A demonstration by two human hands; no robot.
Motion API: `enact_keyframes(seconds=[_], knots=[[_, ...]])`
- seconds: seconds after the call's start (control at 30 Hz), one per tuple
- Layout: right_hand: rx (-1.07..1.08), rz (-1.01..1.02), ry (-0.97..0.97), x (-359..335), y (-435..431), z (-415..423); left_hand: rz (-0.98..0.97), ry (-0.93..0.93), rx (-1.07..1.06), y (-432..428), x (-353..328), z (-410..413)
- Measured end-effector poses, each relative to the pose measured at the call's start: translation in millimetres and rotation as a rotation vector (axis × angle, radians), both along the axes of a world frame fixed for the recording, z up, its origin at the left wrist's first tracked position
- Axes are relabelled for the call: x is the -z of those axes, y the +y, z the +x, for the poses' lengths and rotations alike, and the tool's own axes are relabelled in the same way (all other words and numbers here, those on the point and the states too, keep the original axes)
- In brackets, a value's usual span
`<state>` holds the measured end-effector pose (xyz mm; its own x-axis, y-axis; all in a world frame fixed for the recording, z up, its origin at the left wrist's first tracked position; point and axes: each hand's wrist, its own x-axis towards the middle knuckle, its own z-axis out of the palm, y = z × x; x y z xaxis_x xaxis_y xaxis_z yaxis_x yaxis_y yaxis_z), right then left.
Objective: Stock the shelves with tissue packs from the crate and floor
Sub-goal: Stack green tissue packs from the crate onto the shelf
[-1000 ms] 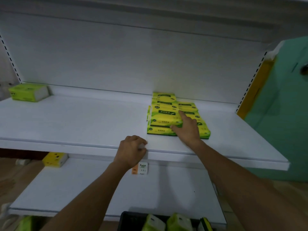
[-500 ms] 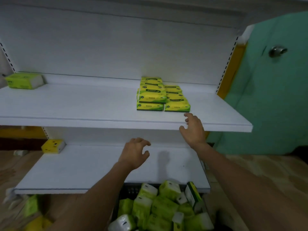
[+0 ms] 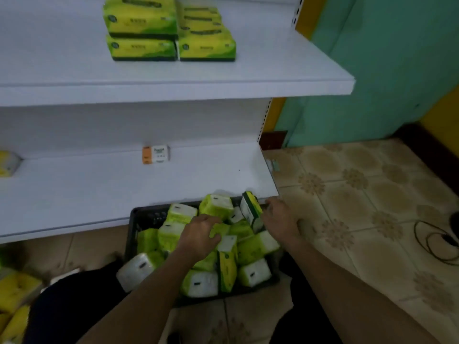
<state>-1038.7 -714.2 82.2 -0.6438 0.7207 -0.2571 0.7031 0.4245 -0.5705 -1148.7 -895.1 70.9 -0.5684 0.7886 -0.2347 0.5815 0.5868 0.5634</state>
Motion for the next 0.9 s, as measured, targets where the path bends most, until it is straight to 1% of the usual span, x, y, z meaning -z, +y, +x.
enact_keyframes(seconds=[0.07,0.2,0.27,0.37,0.5,0.57,0.63,0.7,0.77,0.87,0.9], knots=[[-0.007,-0.045,-0.035,25.4,-3.2,11.1,-0.072,-0.020,0.020,7.9,21.9,10.6],[0.005,-0.109,-0.061,59.5,-12.7,21.5,-0.309,-0.062,0.110,17.9,57.8,31.1],[0.000,-0.139,-0.088,70.0,-15.5,21.7,-0.352,-0.089,0.129,19.5,71.8,35.8],[0.002,-0.109,-0.088,79.9,-19.6,20.5,-0.263,-0.137,0.082,22.9,82.1,33.7],[0.030,0.006,-0.070,80.4,-25.0,17.5,-0.155,-0.156,0.078,24.0,78.6,24.7],[0.021,0.010,-0.063,74.6,-27.9,14.6,-0.102,-0.155,0.066,21.5,70.9,18.4],[-0.012,-0.031,-0.060,66.0,-32.8,9.1,-0.043,-0.155,0.016,16.8,57.5,11.1],[-0.038,-0.092,-0.040,52.0,-39.7,1.1,0.051,-0.155,-0.072,10.7,38.7,2.5],[-0.041,-0.201,-0.004,33.7,-49.8,-5.7,0.157,-0.151,-0.180,4.3,15.9,-7.3],[0.009,-0.557,0.100,0.1,-66.7,-15.3,0.301,-0.101,-0.297,-6.5,-28.3,-22.4],[0.008,-0.640,0.144,-11.7,-71.5,-20.3,0.335,-0.080,-0.310,-10.2,-42.9,-26.9]])
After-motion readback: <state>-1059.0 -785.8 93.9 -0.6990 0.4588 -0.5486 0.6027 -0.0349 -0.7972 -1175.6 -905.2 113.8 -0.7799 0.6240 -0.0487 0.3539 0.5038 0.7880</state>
